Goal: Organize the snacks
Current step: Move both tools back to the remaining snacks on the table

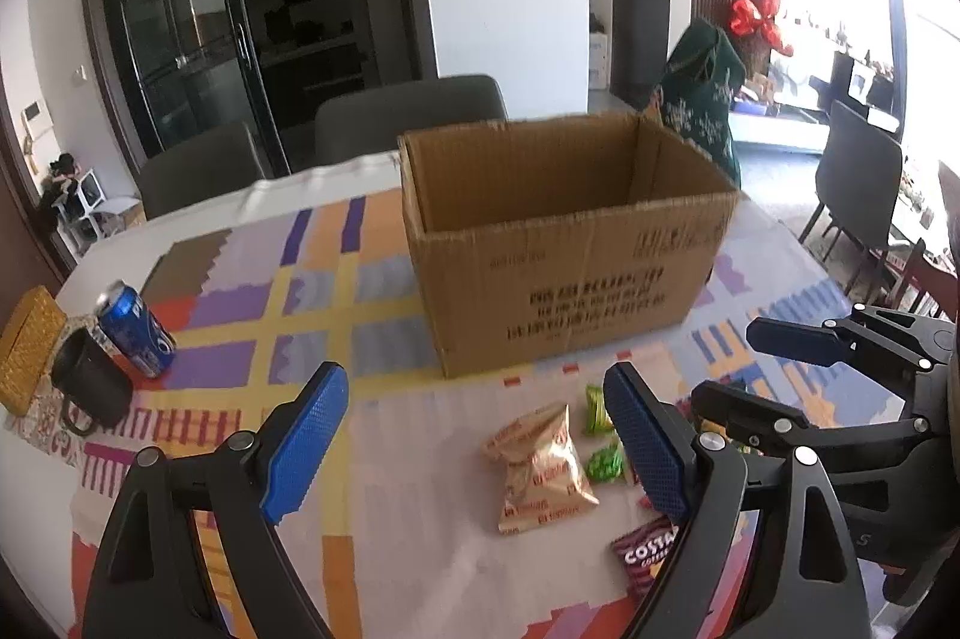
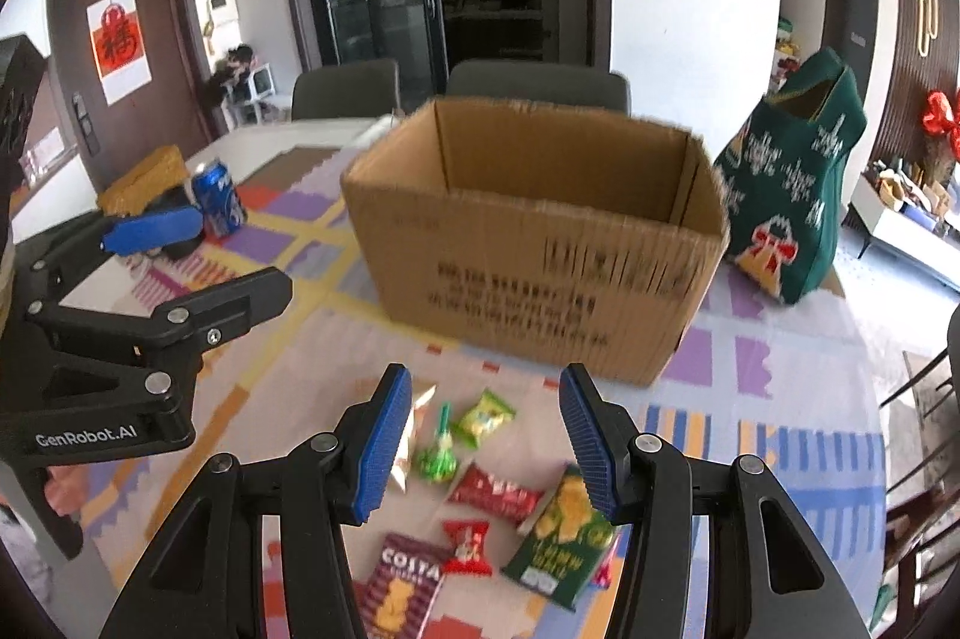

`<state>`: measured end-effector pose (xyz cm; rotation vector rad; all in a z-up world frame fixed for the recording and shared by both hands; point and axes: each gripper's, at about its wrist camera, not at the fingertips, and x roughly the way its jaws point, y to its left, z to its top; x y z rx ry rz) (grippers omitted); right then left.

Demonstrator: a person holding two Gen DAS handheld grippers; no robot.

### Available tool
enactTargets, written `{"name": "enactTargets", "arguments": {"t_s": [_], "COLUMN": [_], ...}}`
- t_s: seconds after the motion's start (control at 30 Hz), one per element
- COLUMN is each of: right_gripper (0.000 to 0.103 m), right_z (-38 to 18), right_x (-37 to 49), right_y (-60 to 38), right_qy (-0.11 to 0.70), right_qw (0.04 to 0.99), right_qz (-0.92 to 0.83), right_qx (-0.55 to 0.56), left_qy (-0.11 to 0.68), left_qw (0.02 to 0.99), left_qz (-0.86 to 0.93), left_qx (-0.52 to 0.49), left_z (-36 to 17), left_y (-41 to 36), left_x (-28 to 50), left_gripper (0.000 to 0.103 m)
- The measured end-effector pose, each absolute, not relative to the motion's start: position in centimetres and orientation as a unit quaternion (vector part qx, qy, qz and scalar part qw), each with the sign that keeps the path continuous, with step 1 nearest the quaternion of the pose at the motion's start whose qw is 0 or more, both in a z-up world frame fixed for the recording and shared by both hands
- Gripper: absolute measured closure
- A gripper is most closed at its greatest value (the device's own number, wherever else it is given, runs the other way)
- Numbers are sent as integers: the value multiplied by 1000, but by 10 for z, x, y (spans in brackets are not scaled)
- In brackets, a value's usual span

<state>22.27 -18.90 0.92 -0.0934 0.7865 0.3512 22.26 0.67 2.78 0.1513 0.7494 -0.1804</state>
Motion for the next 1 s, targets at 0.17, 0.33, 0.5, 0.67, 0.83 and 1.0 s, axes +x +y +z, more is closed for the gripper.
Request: {"name": "enactTargets", "arguments": {"t_s": [0.17,0.33,0.5,0.67,0.83,1.0], "right_gripper": [51,51,51,51,59,64], "right_z": [-10,-27,-41,-53,-64,-76], "right_x": [217,217,220,225,231,241], "right_y": [-185,-180,-172,-167,-160,-156], "right_qy": [404,424,443,457,468,481], "right_qw": [896,883,869,858,847,838], "right_qz": [176,186,202,214,229,236], "right_qx": [-58,-69,-84,-93,-106,-107], "left_qy": [387,410,432,446,463,482], "left_qw": [914,902,891,882,873,863], "left_qz": [-93,-104,-118,-132,-139,-145], "left_qx": [78,82,78,75,68,49], "left_z": [8,-12,-32,-48,-63,-74], "left_y": [8,8,10,9,7,7], "left_x": [221,222,228,237,246,255], "left_gripper": [16,16,16,18,19,23]}}
